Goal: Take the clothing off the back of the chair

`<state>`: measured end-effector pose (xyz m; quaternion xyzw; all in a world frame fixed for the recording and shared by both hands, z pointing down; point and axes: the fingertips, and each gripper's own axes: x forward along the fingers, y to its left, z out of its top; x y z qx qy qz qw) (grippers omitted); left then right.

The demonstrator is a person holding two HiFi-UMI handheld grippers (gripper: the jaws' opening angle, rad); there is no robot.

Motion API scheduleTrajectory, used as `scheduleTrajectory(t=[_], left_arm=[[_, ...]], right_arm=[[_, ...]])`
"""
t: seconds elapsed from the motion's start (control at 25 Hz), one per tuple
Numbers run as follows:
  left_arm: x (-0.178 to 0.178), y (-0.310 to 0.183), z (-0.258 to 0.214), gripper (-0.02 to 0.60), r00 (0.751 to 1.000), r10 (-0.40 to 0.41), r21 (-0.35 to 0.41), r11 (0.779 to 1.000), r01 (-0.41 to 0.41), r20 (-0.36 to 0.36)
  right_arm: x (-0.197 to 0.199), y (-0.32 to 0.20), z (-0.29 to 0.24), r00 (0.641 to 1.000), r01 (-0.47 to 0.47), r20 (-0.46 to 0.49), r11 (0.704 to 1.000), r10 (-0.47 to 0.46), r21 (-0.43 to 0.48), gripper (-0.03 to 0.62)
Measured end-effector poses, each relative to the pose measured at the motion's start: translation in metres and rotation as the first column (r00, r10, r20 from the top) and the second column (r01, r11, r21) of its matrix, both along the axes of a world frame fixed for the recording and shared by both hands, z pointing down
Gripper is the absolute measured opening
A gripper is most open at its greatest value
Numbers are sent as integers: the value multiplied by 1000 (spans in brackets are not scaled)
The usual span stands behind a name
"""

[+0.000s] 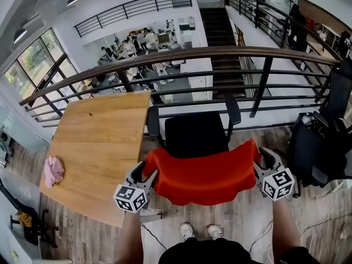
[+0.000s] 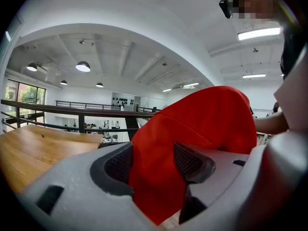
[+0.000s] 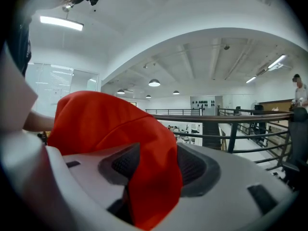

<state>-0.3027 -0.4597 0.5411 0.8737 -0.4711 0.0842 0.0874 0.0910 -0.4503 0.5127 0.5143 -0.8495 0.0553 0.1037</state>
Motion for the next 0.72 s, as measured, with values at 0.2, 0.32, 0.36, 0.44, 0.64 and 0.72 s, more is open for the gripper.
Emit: scheduleTrajectory(t=[0.2, 0.32, 0.36, 0.44, 0.64, 0.72], left_arm=[[12, -5, 7, 267, 998, 58, -32, 998, -58, 5], [19, -8, 6, 244, 996, 85, -41, 996, -84, 30], [20, -9, 6, 236, 995, 93, -43, 995, -91, 38], [21, -8, 7, 205, 993, 105, -48, 994, -102, 56], [23, -1, 6, 72, 987, 118, -37, 993, -115, 105], [25, -1, 4, 32, 986, 111, -20, 994, -109, 123]], right_arm=[[-6, -7, 7, 999, 42, 26, 998, -41, -52, 256], [-7, -10, 7, 997, 74, 42, 994, -71, -78, 253], [-7, -10, 7, 995, 84, 51, 993, -80, -86, 247], [-10, -9, 9, 992, 109, 67, 989, -103, -96, 223], [-21, -2, 8, 987, 157, 62, 983, -151, -93, 121], [-21, 0, 7, 988, 155, 40, 984, -152, -86, 76]])
